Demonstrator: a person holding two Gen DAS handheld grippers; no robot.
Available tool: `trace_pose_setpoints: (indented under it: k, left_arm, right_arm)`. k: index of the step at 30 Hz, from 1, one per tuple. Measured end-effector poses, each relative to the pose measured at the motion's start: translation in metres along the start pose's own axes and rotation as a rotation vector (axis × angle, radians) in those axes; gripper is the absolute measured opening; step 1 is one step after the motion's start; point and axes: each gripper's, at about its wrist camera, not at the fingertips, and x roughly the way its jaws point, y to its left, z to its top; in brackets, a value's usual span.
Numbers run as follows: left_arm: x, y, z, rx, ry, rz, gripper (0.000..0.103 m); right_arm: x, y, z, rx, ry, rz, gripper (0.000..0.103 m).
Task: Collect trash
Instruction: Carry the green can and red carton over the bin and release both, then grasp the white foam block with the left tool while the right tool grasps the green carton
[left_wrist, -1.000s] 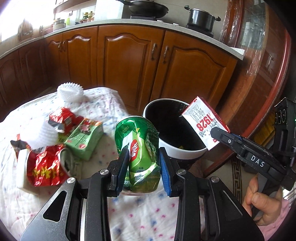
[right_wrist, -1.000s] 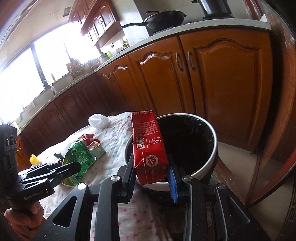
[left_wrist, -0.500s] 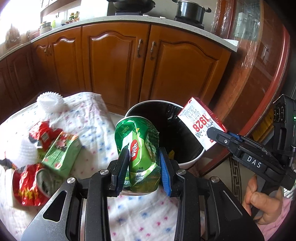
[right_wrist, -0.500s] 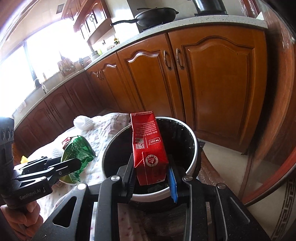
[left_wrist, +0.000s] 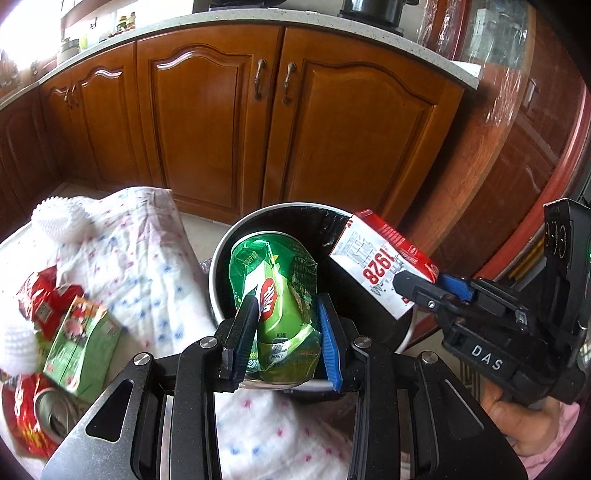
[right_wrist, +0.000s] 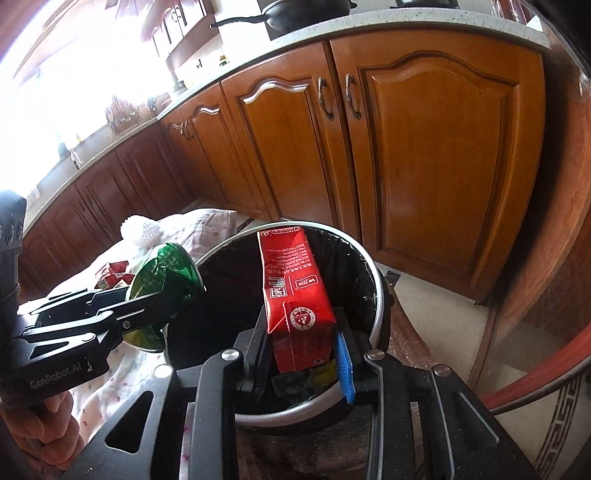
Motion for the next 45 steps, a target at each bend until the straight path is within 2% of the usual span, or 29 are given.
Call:
trace_pose_setpoints:
  k: [5,9,14,15,16,18,19,21,25,28,36,45]
  left_arm:
    - [0.008,-0.004,0.005,0.014,0.001,0.006,0.031]
    - [0.014,-0.004,0.008,0.007,0.013,-0.017,0.031]
    - [0.017,-0.007,0.007,0.016,0.018,-0.03,0.032]
    - [0.016,-0.006,0.007,0.015,0.019,-0.03,0.039]
    - [0.015,-0.005,0.007,0.013,0.018,-0.034,0.051]
    - [0.01,-0.003,0.006,0.003,0.003,-0.026,0.065]
    - [0.007,-0.001,0.006,-0.001,-0.004,-0.023,0.065]
    - [0.002,0.002,0.004,-0.015,-0.007,-0.023,0.065]
    - [-0.011,0.013,-0.006,-0.052,-0.024,-0.019,0.066]
    - [-0.024,0.024,-0.017,-0.085,-0.04,-0.01,0.067]
    - [-0.066,0.063,-0.061,-0.184,-0.078,0.044,0.068]
    - [-0.111,0.111,-0.107,-0.292,-0.118,0.114,0.068]
  right_arm:
    - [0.006,-0.002,0.004,-0.005,0.009,-0.006,0.031]
    - [0.007,-0.004,0.004,0.0,0.01,-0.013,0.031]
    - [0.007,-0.01,0.002,0.039,0.012,0.001,0.037]
    - [0.006,-0.011,0.002,0.044,0.009,0.002,0.038]
    - [0.004,-0.011,0.001,0.05,0.005,0.004,0.04]
    - [0.0,-0.01,0.0,0.059,-0.003,0.01,0.041]
    - [-0.002,-0.01,-0.001,0.062,-0.007,0.016,0.043]
    - [-0.009,-0.006,-0.002,0.068,-0.023,0.029,0.05]
    - [-0.02,0.001,-0.008,0.079,-0.047,0.062,0.073]
    - [-0.026,0.013,-0.016,0.083,-0.058,0.086,0.079]
    - [-0.027,0.05,-0.036,0.089,-0.038,0.167,0.081]
    - [-0.023,0.103,-0.053,0.029,-0.004,0.235,0.081]
